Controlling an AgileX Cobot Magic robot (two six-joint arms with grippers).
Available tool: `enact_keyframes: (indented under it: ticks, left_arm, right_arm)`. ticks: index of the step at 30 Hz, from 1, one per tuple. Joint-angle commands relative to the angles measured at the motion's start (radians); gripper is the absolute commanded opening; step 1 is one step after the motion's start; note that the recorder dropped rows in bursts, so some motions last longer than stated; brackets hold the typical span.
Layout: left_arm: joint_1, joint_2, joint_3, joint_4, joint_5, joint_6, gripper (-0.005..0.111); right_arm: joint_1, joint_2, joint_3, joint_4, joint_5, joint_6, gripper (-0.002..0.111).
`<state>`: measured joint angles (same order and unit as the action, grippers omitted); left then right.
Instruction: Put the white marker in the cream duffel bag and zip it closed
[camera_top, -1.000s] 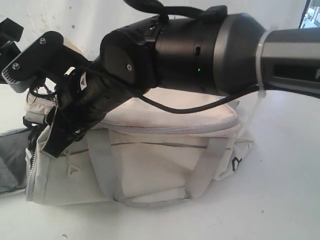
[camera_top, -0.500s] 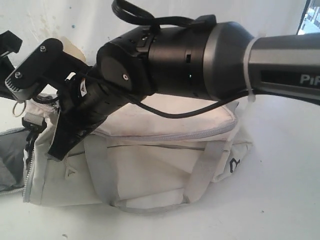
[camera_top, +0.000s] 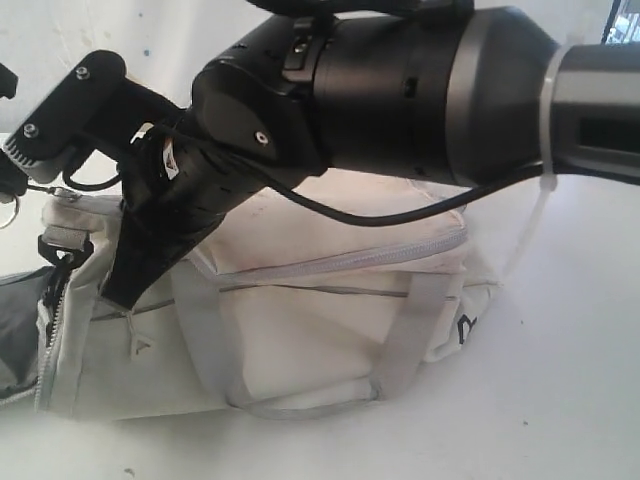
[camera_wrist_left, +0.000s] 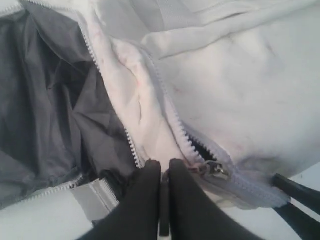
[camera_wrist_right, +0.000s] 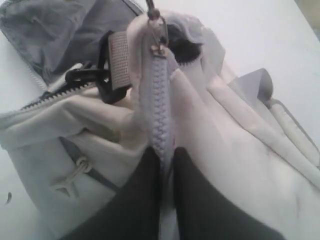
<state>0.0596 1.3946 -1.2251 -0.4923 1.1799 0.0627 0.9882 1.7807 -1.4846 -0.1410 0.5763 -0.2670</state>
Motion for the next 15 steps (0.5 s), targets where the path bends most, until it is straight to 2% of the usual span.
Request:
enact_keyframes:
  ticks: [1,7,15]
  left_arm:
    - [0.058,-0.009,-0.010,0.132,-0.092,-0.006,0.000]
    - [0.060,-0.009,-0.010,0.227,-0.103,-0.008,0.000]
    - [0.060,-0.009,-0.010,0.229,-0.090,-0.044,0.000]
  right_arm:
    - [-0.013,-0.025,0.008,-0.039,0.117,-0.055,0.000]
    - [-0.013,-0.025,0.008,-0.070,0.194,-0.115,0.000]
    - [-0.015,-0.047,0.008,-0.049,0.232,-0.090,0.000]
